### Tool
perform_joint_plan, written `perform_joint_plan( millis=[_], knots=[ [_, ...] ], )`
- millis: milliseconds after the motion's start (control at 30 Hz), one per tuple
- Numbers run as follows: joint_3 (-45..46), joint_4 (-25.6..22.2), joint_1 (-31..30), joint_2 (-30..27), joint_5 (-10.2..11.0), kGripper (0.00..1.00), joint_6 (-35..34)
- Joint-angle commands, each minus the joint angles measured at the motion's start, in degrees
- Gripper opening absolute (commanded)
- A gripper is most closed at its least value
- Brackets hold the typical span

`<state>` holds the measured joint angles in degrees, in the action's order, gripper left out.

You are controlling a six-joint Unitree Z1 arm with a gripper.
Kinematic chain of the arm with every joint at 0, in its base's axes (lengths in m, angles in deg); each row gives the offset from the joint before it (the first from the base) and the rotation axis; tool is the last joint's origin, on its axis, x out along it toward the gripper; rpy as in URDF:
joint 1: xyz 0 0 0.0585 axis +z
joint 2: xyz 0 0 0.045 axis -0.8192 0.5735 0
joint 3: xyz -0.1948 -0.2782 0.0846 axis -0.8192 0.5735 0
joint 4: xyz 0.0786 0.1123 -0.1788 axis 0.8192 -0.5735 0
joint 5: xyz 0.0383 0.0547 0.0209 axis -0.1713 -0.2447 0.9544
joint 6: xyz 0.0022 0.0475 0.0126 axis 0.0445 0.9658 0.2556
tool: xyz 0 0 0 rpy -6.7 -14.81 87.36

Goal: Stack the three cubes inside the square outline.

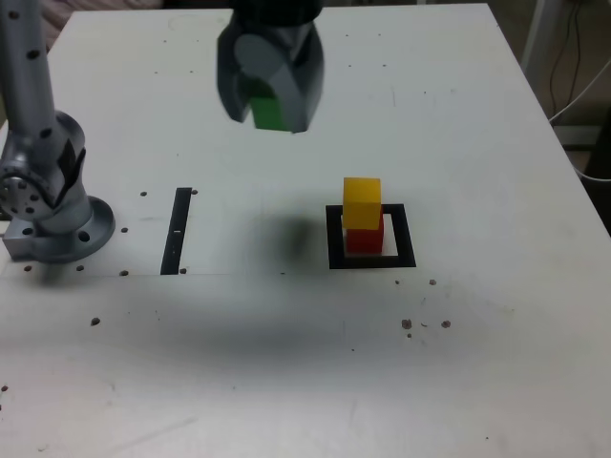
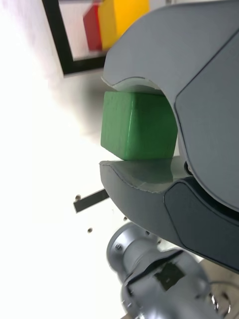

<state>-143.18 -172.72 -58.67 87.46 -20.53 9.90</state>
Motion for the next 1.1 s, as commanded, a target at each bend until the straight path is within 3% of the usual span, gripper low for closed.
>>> perform_joint_plan(
  millis=[0, 233, 600, 1067],
  knots=[
    [-3.3, -0.8, -1.0, 1.1, 0.0, 0.30, -1.0],
    [-8.4, -2.1, -2.9, 5.2, -1.8, 0.29, -4.3],
    [-10.7, -2.1, -5.5, 8.7, -1.3, 0.30, -8.4],
    [-11.3, -0.9, -5.7, 11.5, -4.9, 0.30, -11.1]
  ],
)
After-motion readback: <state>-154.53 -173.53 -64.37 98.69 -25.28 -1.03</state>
